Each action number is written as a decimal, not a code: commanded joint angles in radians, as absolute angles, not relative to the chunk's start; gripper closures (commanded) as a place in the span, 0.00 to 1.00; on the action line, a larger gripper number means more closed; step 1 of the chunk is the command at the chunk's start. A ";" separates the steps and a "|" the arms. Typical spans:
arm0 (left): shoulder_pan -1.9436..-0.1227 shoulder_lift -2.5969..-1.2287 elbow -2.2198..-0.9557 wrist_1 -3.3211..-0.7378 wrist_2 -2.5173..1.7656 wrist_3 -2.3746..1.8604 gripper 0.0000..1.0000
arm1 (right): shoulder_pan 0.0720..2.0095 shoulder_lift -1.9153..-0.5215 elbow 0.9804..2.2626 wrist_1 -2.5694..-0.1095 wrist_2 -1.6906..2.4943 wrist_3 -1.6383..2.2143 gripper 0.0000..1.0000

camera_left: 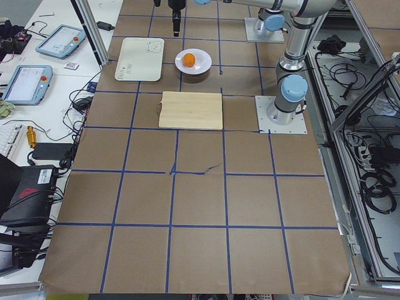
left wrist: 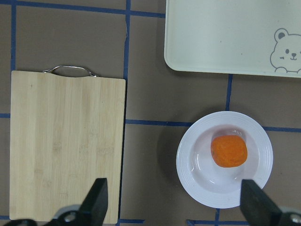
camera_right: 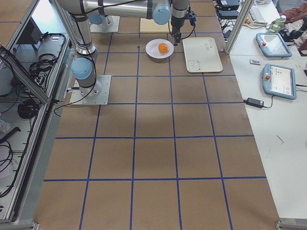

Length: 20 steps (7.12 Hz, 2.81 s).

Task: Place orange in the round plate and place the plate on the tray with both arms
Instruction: 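Reach the right gripper to the rim of the white plate, then grip the plate rim with the right gripper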

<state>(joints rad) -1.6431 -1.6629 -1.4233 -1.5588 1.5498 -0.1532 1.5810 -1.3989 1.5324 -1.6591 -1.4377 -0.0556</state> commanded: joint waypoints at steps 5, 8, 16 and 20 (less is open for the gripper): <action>-1.638 -1.629 -1.463 -1.526 1.563 -0.155 0.00 | 1.591 -1.333 2.001 -2.228 -1.043 0.106 0.00; -1.638 -1.628 -1.463 -1.528 1.563 -0.155 0.00 | 1.595 -1.235 2.062 -2.420 -1.031 0.109 0.00; -1.631 -1.620 -1.466 -1.531 1.565 -0.155 0.00 | 1.625 -1.172 2.172 -2.630 -0.948 0.144 0.02; -1.628 -1.621 -1.466 -1.529 1.563 -0.155 0.00 | 1.626 -1.166 2.168 -2.678 -0.972 0.140 0.70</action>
<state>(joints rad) -1.6297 -1.6201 -1.4652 -1.5294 1.5645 -0.1549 1.6249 -1.1650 2.1707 -2.6543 -0.9544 0.1440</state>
